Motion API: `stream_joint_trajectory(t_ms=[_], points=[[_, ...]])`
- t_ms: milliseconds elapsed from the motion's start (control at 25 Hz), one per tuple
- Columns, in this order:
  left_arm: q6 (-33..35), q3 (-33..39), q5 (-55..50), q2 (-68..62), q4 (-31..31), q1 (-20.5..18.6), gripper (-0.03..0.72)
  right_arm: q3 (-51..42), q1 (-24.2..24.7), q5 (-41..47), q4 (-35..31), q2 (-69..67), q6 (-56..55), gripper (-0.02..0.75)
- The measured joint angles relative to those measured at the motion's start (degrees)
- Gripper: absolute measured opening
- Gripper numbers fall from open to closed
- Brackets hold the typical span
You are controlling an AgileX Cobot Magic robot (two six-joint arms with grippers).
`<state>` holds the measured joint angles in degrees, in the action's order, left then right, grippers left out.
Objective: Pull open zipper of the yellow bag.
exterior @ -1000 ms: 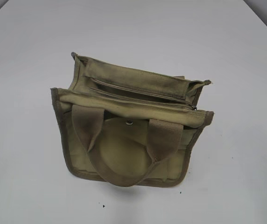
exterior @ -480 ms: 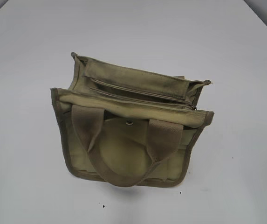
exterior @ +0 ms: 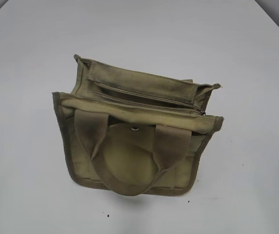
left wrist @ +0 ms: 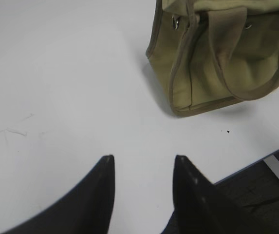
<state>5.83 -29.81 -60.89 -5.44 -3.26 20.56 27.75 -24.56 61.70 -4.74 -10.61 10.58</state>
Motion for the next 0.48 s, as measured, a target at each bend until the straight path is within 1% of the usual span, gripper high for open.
stream_joint_trajectory(t_ms=[240, 480], points=[[0.0, 0.04, 0.0, 0.0, 0.0, 0.0, 0.306, 0.0, 0.0, 0.06, -2.92, 0.0, 3.35, 0.47], [0.0, 0.04, 0.0, 0.0, 0.0, 0.0, 0.283, 0.0, 0.0, 0.06, -4.0, 0.0, 6.37, 0.47]])
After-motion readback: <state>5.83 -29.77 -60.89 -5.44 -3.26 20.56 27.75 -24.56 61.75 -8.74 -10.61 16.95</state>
